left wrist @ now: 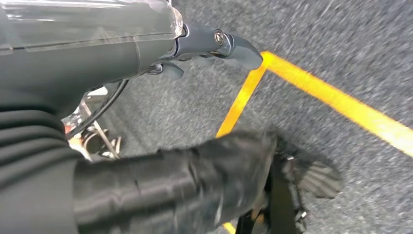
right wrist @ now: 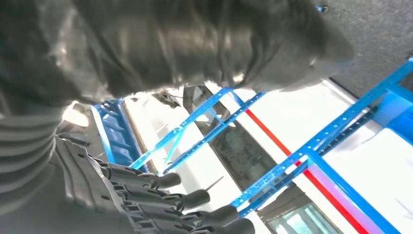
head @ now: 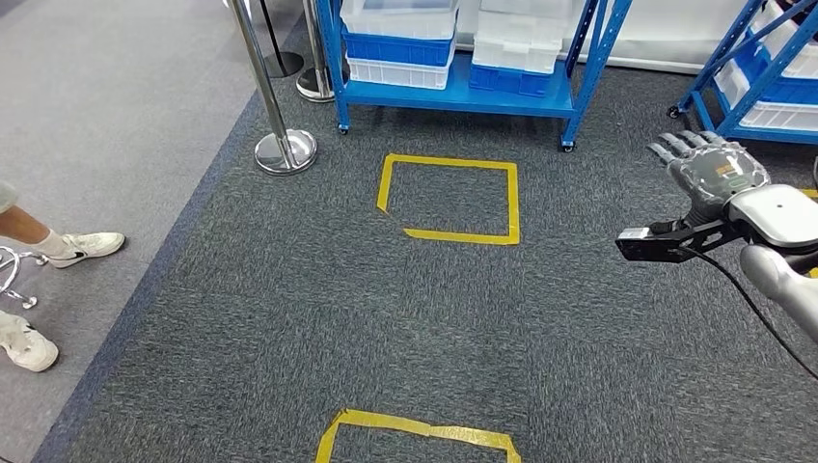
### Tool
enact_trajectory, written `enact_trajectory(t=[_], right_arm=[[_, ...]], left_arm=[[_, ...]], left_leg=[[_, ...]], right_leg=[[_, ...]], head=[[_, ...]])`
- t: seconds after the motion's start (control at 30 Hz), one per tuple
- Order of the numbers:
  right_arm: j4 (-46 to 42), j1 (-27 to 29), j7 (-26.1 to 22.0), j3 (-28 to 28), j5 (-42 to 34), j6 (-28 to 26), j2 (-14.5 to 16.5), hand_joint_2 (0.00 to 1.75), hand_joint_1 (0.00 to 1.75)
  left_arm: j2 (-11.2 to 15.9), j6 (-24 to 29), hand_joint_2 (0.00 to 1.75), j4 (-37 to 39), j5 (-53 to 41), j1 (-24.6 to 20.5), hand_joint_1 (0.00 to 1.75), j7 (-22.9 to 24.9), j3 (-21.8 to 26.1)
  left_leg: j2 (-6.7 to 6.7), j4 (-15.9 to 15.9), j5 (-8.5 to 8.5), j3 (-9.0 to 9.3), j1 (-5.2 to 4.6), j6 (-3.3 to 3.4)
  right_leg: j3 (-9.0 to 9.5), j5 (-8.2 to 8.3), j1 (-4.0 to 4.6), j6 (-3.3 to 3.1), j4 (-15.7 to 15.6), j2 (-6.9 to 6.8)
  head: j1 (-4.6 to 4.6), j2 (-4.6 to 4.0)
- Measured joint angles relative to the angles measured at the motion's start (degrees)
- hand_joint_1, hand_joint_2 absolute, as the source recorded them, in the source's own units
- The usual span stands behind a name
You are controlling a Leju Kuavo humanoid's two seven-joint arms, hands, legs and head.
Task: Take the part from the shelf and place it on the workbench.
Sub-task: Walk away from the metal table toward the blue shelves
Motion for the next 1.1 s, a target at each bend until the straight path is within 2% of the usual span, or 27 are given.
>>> enact_trajectory(t=[0.07, 0.1, 0.13, 0.17, 0.2, 0.23, 0.27, 0.33, 0.37, 0.47, 0.53, 0.57, 0.67, 0.7, 0.8, 1.1], right_arm=[[0.07, 0.46, 1.85, -0.41, 1.08, -0.39, 0.70, 1.75, 0.00], [0.14, 0.94, 3.23, -0.80, 2.12, -0.80, 1.38, 1.75, 0.00], [0.23, 1.53, 4.53, -1.31, 3.30, -1.25, 2.28, 1.75, 0.00], [0.31, 2.11, 5.37, -1.86, 4.20, -1.56, 3.15, 1.75, 0.00], [0.37, 2.55, 5.77, -2.35, 4.78, -1.73, 3.88, 1.75, 0.00], [0.40, 2.87, 5.87, -2.80, 5.15, -1.82, 4.44, 1.75, 0.00], [0.43, 3.09, 5.86, -3.25, 5.46, -1.85, 4.84, 1.75, 0.00], [0.51, 3.34, 5.71, -4.27, 5.96, -1.86, 5.37, 1.75, 0.00], [0.56, 3.46, 5.62, -4.74, 6.10, -1.86, 5.63, 1.75, 0.00], [0.67, 3.83, 5.50, -5.69, 6.17, -1.87, 6.23, 1.75, 0.00], [0.72, 3.96, 5.47, -6.07, 6.22, -1.86, 6.49, 1.75, 0.00], [0.73, 3.99, 5.45, -6.25, 6.26, -1.86, 6.61, 1.31, 0.00], [0.84, 3.84, 3.48, -6.74, 6.80, -1.65, 6.93, 0.00, 0.00], [0.88, 3.70, 2.17, -6.78, 6.90, -1.44, 6.86, 0.00, 0.00], [0.66, 3.36, -0.56, -6.76, 6.64, -0.74, 5.79, 0.00, 0.00], [0.27, 2.14, -2.61, -6.60, 5.46, 0.02, 3.98, 0.00, 0.00]], left_arm=[[0.01, -0.13, 0.00, 0.00, 0.10, -0.02, 0.00, -0.28, 0.01], [0.01, -0.19, 0.00, 0.00, 0.27, -0.01, 0.00, -0.25, 0.03], [-0.01, -0.24, 0.00, 0.00, 0.44, 0.01, 0.00, -0.16, 0.09], [-0.03, -0.27, 0.00, 0.00, 0.55, 0.00, 0.00, -0.10, 0.17], [-0.05, -0.28, 0.00, 0.00, 0.57, -0.03, 0.00, -0.09, 0.25], [-0.14, -0.32, 0.00, 0.01, 0.58, -0.06, 0.00, -0.09, 0.31], [-0.21, -0.34, 0.00, 0.01, 0.58, -0.11, 0.00, -0.09, 0.34], [-0.33, -0.40, 0.00, 0.02, 0.58, -0.14, 0.00, -0.09, 0.37], [-0.33, -0.42, 0.44, 0.02, 0.58, -0.15, 0.00, -0.08, 0.38], [-0.33, -0.44, 1.75, 0.02, 0.58, -0.09, 0.00, -0.07, 0.39], [-0.33, -0.43, 1.75, 0.02, 0.66, -0.06, 0.00, 0.08, 0.40], [-0.33, -0.43, 1.75, 0.02, 0.77, -0.06, 0.00, 0.22, 0.41], [-0.33, -0.34, 0.44, 0.02, 1.02, -0.11, 0.00, 1.28, 0.44], [-0.33, -0.45, 0.00, 0.02, 1.10, -0.10, 0.00, 1.35, 0.44], [-0.33, -1.12, 0.00, 0.02, 1.47, -0.02, 0.00, 0.51, 0.44], [-0.33, -0.90, 0.00, 0.02, 1.52, 0.01, 0.00, 1.31, 0.50]], left_leg=[[0.23, 7.24, -3.00, -3.46, 0.27, -0.56], [0.27, 9.30, -3.36, -4.47, 0.47, -0.84], [0.32, 9.24, -2.62, -4.48, 0.68, -1.13], [0.38, 6.97, -0.96, -3.42, 0.92, -1.40], [0.47, 3.23, 1.12, -1.64, 1.18, -1.69], [0.53, -0.62, 2.48, 0.28, 1.34, -2.07], [0.53, -3.48, 3.46, 1.60, 1.46, -2.07], [0.40, -5.53, 3.56, 2.42, 1.46, -1.80], [0.30, -5.52, 3.77, 2.26, 1.43, -1.46], [0.16, -5.51, 3.71, 2.17, 1.28, -1.29], [0.12, -5.50, 3.68, 2.15, 1.23, -1.12], [0.12, -5.50, 3.67, 2.15, 1.20, -1.04], [0.13, -5.50, 3.68, 2.17, 1.08, -0.90], [0.14, -5.49, 3.68, 2.18, 1.06, -0.87], [0.10, -5.48, 3.72, 2.17, 1.02, -0.75], [0.12, -5.59, 3.75, 2.28, 1.01, -0.69]], right_leg=[[0.05, -0.08, 0.12, -0.47, 0.01, -0.24], [0.09, -0.11, 0.16, -0.56, 0.02, -0.30], [0.14, -0.15, 0.14, -0.60, 0.07, -0.32], [0.21, -0.23, 0.09, -0.60, 0.18, -0.29], [0.25, -0.37, 0.05, -0.54, 0.36, -0.28], [0.14, -0.58, 0.15, -0.37, 0.67, -0.27], [0.00, -0.78, 0.34, -0.15, 0.97, -0.30], [-0.30, -0.94, 0.73, 0.24, 1.25, -0.38], [-0.30, -0.89, 0.77, 0.33, 1.17, -0.43], [-0.10, -0.73, 0.63, 0.62, 0.75, -0.57], [0.02, -0.64, 0.60, 0.81, 0.50, -0.60], [0.06, -0.61, 0.59, 0.87, 0.42, -0.60], [0.13, -0.50, 0.58, 1.05, 0.26, -0.58], [0.14, -0.47, 0.58, 1.10, 0.22, -0.57], [0.18, -0.45, 0.57, 1.21, 0.18, -0.65], [0.18, -0.40, 0.57, 1.32, 0.19, -0.56]], head=[[-0.01, 0.00], [-0.01, 0.00], [-0.01, 0.00], [-0.01, -0.01], [-0.01, -0.01], [-0.03, -0.01], [0.01, -0.01], [0.06, 0.00], [0.10, 0.00], [0.09, -0.01], [0.09, 0.00], [0.09, 0.00], [0.09, 0.00], [0.09, 0.00], [0.09, 0.00], [0.09, 0.00]])
